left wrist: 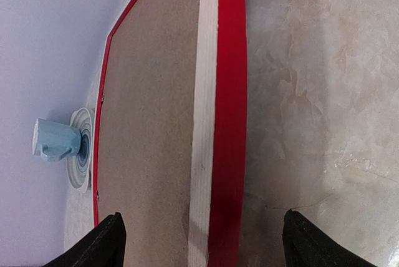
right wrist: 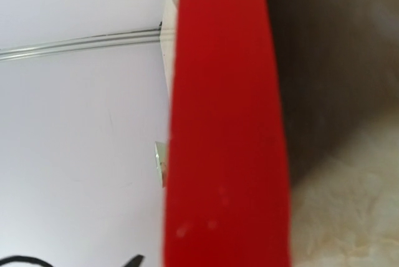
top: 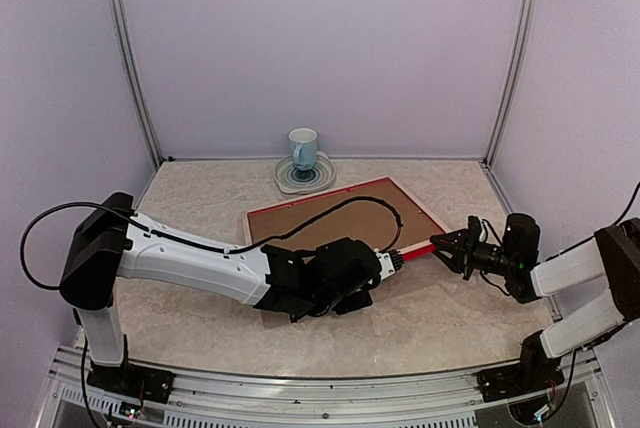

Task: Put the photo into the frame
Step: Pass from the right arm to the left

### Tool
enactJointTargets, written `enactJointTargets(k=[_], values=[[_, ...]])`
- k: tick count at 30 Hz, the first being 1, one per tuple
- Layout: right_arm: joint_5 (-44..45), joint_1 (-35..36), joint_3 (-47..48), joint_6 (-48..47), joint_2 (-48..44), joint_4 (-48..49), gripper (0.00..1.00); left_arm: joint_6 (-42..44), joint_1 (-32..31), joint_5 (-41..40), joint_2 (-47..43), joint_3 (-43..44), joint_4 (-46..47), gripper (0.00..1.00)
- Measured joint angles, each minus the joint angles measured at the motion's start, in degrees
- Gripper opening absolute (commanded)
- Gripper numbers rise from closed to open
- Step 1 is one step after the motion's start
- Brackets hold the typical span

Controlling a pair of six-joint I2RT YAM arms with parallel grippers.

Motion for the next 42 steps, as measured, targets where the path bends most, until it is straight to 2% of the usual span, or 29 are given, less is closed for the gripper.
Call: enactJointTargets(k=[3, 8, 10, 15, 24, 26, 27, 30, 33, 42], values=[[1.2, 0.0, 2.2, -2.1, -4.9, -8.1, 0.26, 1.5, -0.2, -3.3, 0.6, -1.0, 1.4, 0.74], [1.6, 0.2, 3.3, -3.6, -6.8, -14.3, 0.26, 4.1, -0.5, -7.2, 0.7, -2.5, 4.3, 0.57], [1.7, 0.3, 3.3, -3.3, -6.8, -15.2, 0.26, 5.3, -0.8, -8.4, 0.8, -3.1, 5.2, 0.52], [1.8, 0.6, 3.3, -2.9, -6.8, -16.2, 0.25, 7.5, -1.6, -10.4, 1.8, -3.8, 6.9, 0.50], [2.4, 1.2, 4.4, -2.9, -7.6, -18.5, 0.27, 10.1, -1.9, -11.5, 2.1, -5.0, 9.0, 0.19], [2.7, 1.2, 4.7, -3.0, -7.9, -18.9, 0.31, 10.9, -2.0, -12.0, 2.1, -5.0, 9.4, 0.15], [2.8, 1.3, 4.8, -3.3, -8.1, -19.2, 0.36, 11.4, -2.0, -12.3, 2.1, -5.0, 9.7, 0.14], [3.0, 1.5, 4.8, -3.8, -8.6, -20.2, 0.59, 12.4, -2.0, -12.2, 2.1, -5.0, 10.0, 0.13], [3.2, 1.6, 5.3, -6.3, -9.9, -22.1, 0.71, 12.9, -2.0, -12.0, 2.1, -5.0, 9.9, 0.11], [6.0, 1.6, 11.5, -14.5, -15.7, -32.7, 0.84, 10.7, -0.9, -9.3, 0.4, -0.7, 4.6, 0.07]])
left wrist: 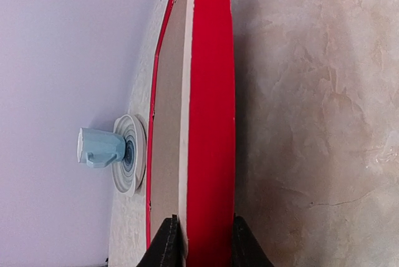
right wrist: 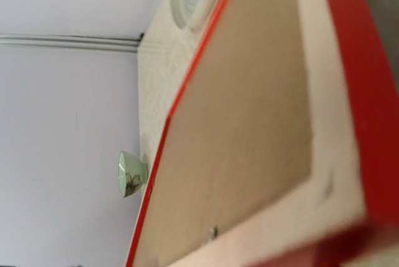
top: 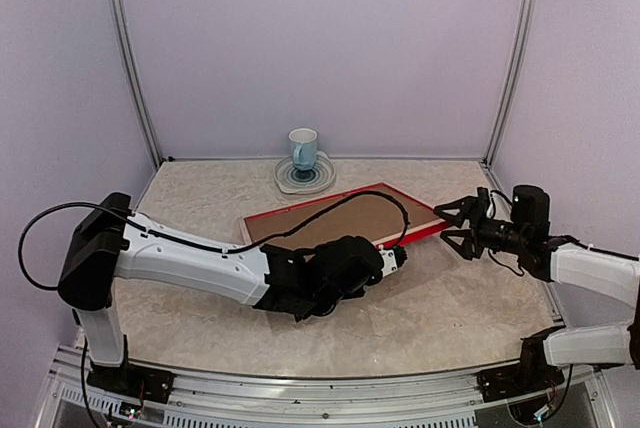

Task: Put the photo into the frame
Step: Pass from the right arm to the left, then turn over the photo frame.

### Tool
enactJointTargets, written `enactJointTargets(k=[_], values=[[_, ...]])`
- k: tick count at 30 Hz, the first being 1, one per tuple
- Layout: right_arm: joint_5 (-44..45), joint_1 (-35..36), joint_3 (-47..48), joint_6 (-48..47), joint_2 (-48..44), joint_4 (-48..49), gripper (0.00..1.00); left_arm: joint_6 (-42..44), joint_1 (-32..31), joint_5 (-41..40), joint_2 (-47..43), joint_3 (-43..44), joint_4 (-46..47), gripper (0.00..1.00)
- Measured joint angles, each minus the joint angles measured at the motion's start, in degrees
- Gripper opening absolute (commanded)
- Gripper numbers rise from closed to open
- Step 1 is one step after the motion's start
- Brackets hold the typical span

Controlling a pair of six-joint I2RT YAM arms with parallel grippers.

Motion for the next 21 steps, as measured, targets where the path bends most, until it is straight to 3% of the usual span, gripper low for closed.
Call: enactJointTargets(k=[5, 21], values=[[3.3, 0.0, 3.2, -5.5, -5.7, -6.2, 0.96, -1.9, 1.0, 1.8, -1.6, 5.1, -4.0, 0.07], [14.2, 0.0, 5.7, -14.3, -13.3, -20.9, 0.99, -11.0, 4.0, 2.5, -1.9, 23.8, -17.2, 0.07]])
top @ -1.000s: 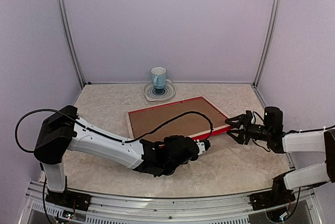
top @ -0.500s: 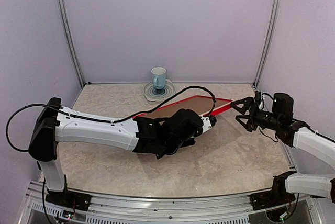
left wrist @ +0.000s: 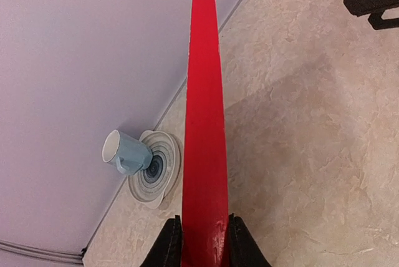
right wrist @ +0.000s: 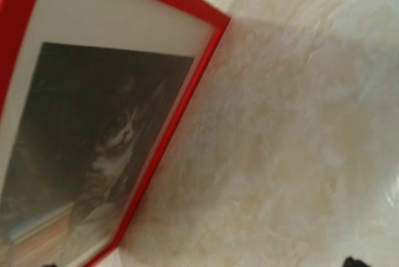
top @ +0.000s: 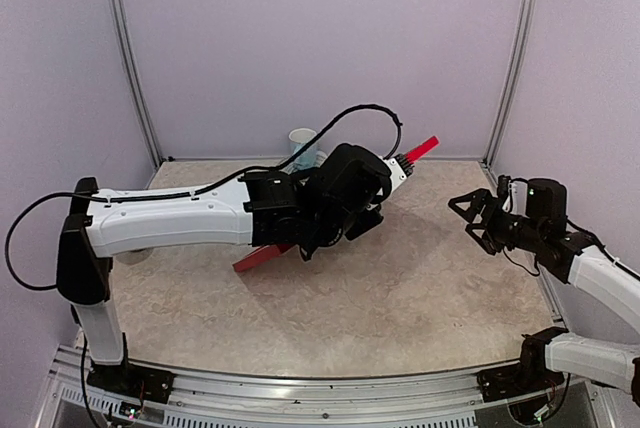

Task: Put the photo into the frame
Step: Turn over the photo frame.

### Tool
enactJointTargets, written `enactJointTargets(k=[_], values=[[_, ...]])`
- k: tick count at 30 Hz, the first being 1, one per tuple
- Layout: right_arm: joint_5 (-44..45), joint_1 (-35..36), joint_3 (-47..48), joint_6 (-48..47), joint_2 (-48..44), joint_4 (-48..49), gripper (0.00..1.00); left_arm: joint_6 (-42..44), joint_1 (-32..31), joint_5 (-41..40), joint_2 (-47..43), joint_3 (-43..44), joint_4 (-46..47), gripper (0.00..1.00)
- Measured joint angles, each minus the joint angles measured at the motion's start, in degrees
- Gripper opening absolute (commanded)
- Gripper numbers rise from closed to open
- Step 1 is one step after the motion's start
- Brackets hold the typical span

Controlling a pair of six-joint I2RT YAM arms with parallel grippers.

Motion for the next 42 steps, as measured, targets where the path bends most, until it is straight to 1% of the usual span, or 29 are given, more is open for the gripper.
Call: enactJointTargets(k=[10, 15, 19, 30, 37, 42], values=[[1.5, -0.1, 0.5, -1.2, 0.1, -1.2, 0.99, -9.2, 4.6, 3.3, -0.3, 4.5, -3.8, 0.08], [1.4, -0.1, 0.5, -1.2, 0.8, -1.2, 0.99, -13.7, 8.5, 5.9, -3.1, 4.4, -6.2, 0.08], [1.1, -0.1, 0.5, -1.1, 1.5, -0.9, 0.99, -16.7, 10.2, 7.1, -5.6, 4.4, -7.9, 0.08], [0.2, -0.1, 0.2, -0.1, 2.5, 0.6, 0.99, -22.2, 11.7, 9.4, -8.8, 3.2, -8.2, 0.08], [0.1, -0.1, -0.2, -0.1, 2.5, 0.6, 0.99, -25.1, 13.4, 14.6, -11.0, 2.1, -7.5, 0.08], [0.1, -0.1, -0.4, -0.1, 2.5, 0.6, 0.99, -26.7, 13.6, 16.8, -11.3, 2.4, -6.5, 0.08]])
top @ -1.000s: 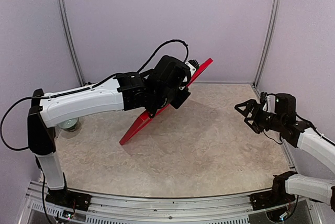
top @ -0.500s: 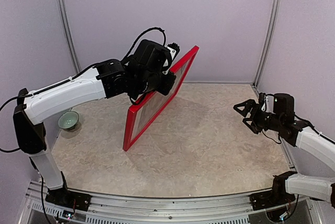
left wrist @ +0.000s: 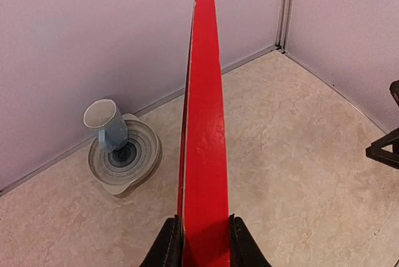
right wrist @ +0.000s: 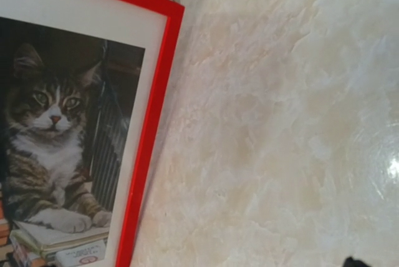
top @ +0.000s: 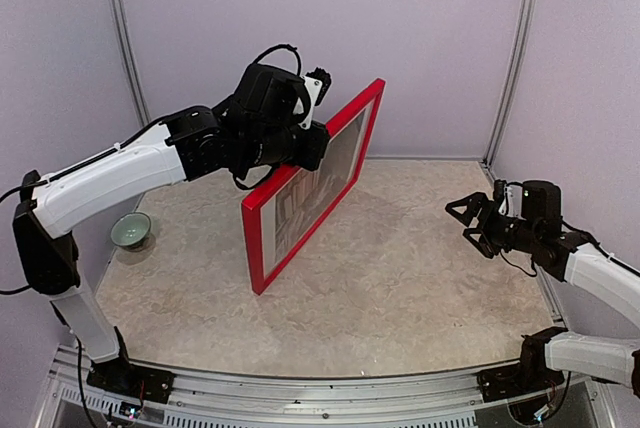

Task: Put the photo into the frame
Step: Turn over the photo frame.

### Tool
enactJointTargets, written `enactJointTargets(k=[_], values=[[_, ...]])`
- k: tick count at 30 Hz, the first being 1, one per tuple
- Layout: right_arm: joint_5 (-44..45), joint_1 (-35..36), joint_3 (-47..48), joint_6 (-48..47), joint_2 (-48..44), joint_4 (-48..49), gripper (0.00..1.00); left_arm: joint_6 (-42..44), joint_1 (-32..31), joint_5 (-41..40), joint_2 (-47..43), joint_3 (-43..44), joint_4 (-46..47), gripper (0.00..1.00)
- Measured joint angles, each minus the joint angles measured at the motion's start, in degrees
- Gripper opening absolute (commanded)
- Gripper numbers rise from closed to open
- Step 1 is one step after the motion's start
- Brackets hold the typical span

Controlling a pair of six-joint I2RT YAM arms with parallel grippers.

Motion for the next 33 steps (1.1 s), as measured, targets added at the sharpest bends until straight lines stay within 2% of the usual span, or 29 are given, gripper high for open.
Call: enactJointTargets(k=[15, 33], values=[[0.0, 0.0, -0.8, 0.0, -0.1, 0.0, 0.99, -11.7, 1.9, 4.2, -0.4, -0.5, 3.3, 0.08], [-1.2, 0.0, -1.6, 0.0, 2.2, 2.0, 0.99, -28.7, 2.6, 4.1, -9.3, -17.9, 11.6, 0.07]])
